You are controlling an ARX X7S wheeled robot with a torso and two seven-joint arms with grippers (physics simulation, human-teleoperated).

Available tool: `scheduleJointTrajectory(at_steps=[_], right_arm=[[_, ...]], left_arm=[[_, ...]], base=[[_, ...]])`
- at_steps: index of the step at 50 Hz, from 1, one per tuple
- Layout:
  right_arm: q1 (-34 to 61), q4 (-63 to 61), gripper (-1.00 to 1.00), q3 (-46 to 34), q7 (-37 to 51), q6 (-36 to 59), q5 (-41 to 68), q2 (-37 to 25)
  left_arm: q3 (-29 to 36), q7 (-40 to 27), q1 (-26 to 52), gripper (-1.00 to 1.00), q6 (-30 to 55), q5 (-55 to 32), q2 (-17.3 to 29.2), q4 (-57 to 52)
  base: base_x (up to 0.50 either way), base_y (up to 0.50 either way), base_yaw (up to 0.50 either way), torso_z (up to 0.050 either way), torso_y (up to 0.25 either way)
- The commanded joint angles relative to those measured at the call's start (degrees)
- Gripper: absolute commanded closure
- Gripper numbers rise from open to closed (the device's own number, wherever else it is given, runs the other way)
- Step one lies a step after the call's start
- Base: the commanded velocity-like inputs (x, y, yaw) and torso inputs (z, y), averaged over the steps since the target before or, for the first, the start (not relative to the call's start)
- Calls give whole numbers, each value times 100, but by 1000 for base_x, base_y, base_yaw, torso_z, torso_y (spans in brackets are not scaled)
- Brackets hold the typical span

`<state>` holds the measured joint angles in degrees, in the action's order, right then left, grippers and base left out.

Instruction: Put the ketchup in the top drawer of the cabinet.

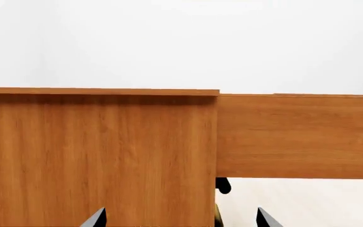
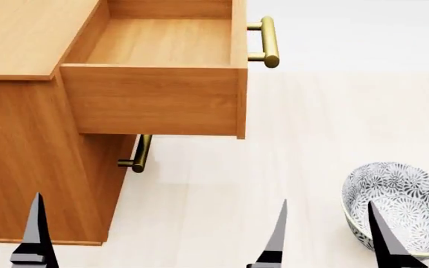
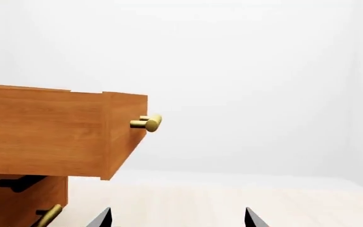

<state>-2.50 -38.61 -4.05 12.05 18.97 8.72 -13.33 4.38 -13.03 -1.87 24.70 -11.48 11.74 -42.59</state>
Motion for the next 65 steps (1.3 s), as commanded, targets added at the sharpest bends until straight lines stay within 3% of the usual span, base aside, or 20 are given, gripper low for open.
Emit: scheduleJointTrajectory(at_steps=[1, 25, 46, 65], right_arm=[[-50, 11, -100, 282, -141, -6, 364, -244], [-1095, 287, -100, 1972, -508, -294, 1179, -905], [-1989, 1066, -100, 3024, -1018, -1099, 1762, -808], [-2459, 1661, -100, 3352, -1630, -1679, 1990, -740]], left_arm=[[31, -55, 7, -100, -61, -17, 51, 83], [251, -238, 40, -100, -184, 49, 134, 296], [377, -317, 51, -100, -308, 0, 204, 433], [486, -442, 48, -100, -329, 4, 250, 510]], base=[[0, 0, 0, 0, 0], [0, 0, 0, 0, 0], [0, 0, 0, 0, 0], [0, 0, 0, 0, 0]])
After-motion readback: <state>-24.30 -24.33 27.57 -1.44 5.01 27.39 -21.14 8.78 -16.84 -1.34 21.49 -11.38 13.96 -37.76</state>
